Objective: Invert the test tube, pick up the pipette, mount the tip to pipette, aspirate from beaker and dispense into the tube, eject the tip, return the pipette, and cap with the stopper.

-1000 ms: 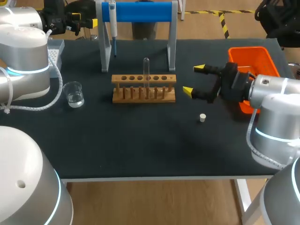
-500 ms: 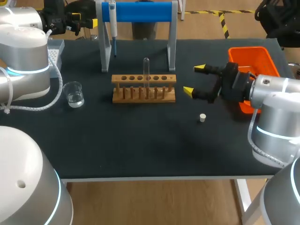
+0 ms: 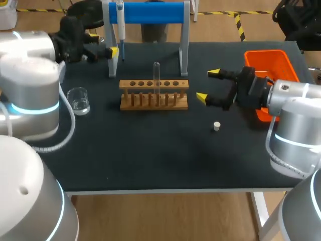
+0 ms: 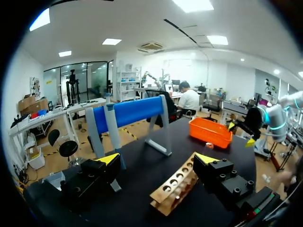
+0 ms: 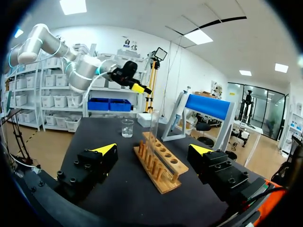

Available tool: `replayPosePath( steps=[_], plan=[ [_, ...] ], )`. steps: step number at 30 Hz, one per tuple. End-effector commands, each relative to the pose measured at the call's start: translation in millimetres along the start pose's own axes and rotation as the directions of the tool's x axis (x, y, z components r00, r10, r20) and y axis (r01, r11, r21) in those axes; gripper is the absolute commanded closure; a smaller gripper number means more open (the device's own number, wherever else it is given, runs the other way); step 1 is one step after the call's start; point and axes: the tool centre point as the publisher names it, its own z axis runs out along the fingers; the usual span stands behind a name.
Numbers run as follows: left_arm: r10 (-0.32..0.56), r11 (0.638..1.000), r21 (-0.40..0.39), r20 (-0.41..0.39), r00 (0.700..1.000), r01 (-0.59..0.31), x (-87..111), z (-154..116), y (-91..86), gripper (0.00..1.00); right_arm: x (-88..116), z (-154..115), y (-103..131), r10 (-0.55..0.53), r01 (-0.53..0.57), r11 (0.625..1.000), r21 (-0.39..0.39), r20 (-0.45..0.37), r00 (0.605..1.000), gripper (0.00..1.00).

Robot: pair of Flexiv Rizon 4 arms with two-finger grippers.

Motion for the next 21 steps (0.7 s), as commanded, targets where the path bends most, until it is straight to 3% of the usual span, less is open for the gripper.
replayPosePath(
  steps=[1, 9, 21],
  plan=[
    [0.056, 0.991, 0.123, -0.005, 0.998, -0.055, 38.5, -22.9, 21.0, 0.0, 0.4, 0.4, -0.7, -0.001, 0.001, 1.0, -0.001, 0.002, 1.0, 0.0],
    [0.119, 0.979, 0.171, -0.055, 0.991, -0.108, 71.6, -26.4, 42.8, 0.0, 0.4, 0.4, -0.7, -0.001, 0.001, 1.0, -0.001, 0.002, 1.0, 0.0],
    [0.157, 0.966, 0.222, -0.08, 0.984, -0.135, 88.3, -28.0, 62.2, 0.0, 0.4, 0.4, -0.7, -0.001, 0.001, 1.0, -0.001, 0.002, 1.0, 0.0]
  ],
)
